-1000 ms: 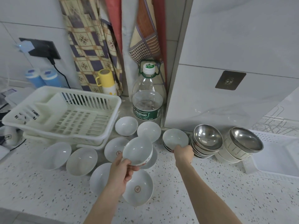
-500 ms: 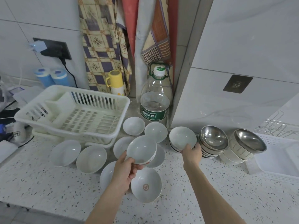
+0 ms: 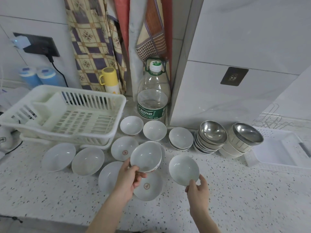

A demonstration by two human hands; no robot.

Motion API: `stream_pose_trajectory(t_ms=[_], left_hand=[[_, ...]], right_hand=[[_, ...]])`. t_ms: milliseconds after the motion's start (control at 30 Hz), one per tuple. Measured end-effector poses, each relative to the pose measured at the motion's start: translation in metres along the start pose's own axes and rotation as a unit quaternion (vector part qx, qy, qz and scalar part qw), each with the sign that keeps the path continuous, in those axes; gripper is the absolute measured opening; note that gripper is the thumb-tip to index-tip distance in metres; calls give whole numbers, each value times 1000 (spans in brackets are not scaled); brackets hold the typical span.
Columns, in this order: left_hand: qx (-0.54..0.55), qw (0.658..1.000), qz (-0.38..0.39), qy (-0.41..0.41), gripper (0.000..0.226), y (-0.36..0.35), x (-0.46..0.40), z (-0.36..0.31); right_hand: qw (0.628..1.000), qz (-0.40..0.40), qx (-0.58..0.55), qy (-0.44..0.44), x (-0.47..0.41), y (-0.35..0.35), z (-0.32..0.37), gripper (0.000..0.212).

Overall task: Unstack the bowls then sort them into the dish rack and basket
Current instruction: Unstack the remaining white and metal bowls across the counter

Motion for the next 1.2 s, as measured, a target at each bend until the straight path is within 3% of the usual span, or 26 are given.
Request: stream_pose_trajectory(t_ms=[433,867,1200], left_hand=[[-24,999,-5,24,39,3,10,16],[-64,998,-18,19,42,0,18,24],[-109,994,-24,-5,50,-5,27,34]], right_hand=[[997,54,30,-41,-24,-19,-9,49],[997,56,0,-54,-27,-26,-15,52],[985,73,-92,-127,-19,-30,-23,47]])
Point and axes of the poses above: each hand's wrist, its own x-axis away from the middle knuckle, its own y-axis out of the back of the hand, z = x × y, the point moved 5 cm from there along -x, towards the middle knuckle, and after that the axes turned 13 degrees about -x, right-handed, at the moved point
